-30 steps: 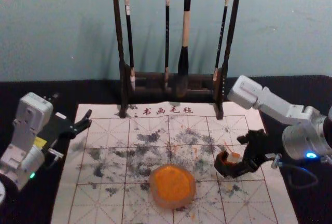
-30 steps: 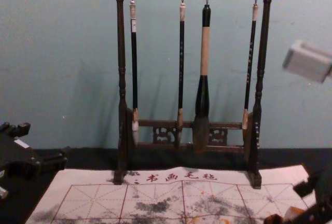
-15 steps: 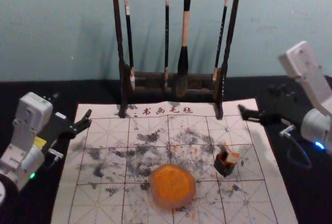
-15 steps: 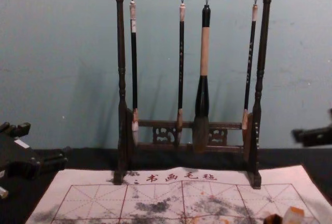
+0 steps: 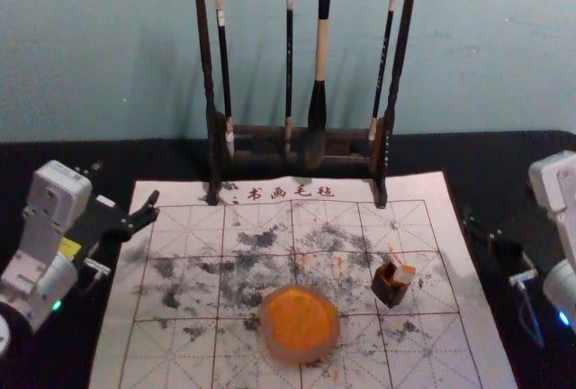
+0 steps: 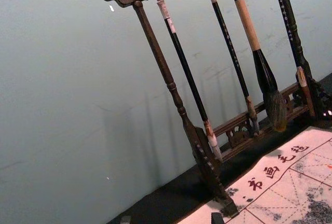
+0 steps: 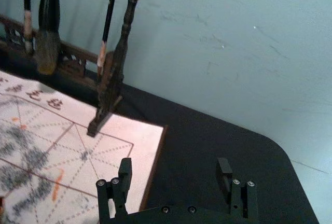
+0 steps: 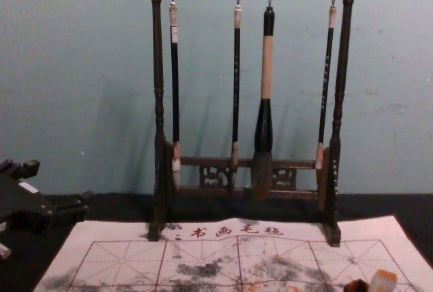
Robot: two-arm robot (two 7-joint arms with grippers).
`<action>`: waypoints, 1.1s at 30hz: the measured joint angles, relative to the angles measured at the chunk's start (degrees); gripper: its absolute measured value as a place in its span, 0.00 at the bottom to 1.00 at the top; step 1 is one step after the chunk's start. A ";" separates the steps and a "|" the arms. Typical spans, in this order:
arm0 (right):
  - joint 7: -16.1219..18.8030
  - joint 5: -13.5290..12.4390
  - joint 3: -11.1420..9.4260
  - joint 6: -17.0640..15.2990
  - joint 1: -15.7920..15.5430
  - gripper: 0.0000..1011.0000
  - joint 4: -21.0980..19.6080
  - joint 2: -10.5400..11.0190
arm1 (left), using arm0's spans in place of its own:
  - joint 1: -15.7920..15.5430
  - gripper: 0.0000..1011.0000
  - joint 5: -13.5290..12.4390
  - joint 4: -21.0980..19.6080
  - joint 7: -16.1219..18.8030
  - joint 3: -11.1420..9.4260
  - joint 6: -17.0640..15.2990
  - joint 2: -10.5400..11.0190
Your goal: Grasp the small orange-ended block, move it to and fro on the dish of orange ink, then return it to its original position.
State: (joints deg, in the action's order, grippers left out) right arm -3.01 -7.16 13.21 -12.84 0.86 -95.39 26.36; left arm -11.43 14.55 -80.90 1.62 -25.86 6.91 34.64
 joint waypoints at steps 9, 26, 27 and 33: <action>-1.43 1.77 0.05 0.22 -0.68 0.99 2.27 -1.64 | 0.00 0.99 0.00 0.00 0.00 0.00 0.00 0.00; -1.33 1.80 0.28 0.39 -0.60 0.99 1.88 -1.31 | 0.00 0.99 0.00 0.00 0.00 0.00 0.00 0.00; -1.32 1.81 0.28 0.39 -0.59 0.99 1.87 -1.30 | 0.00 0.99 0.00 0.00 0.00 0.00 0.00 0.00; -1.30 1.82 0.32 0.42 -0.56 0.99 1.82 -1.27 | 0.00 0.99 0.00 0.00 0.00 0.00 0.00 0.00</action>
State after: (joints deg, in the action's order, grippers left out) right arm -4.31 -5.33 13.53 -12.42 0.29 -93.57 25.09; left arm -11.43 14.55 -80.90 1.62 -25.86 6.91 34.64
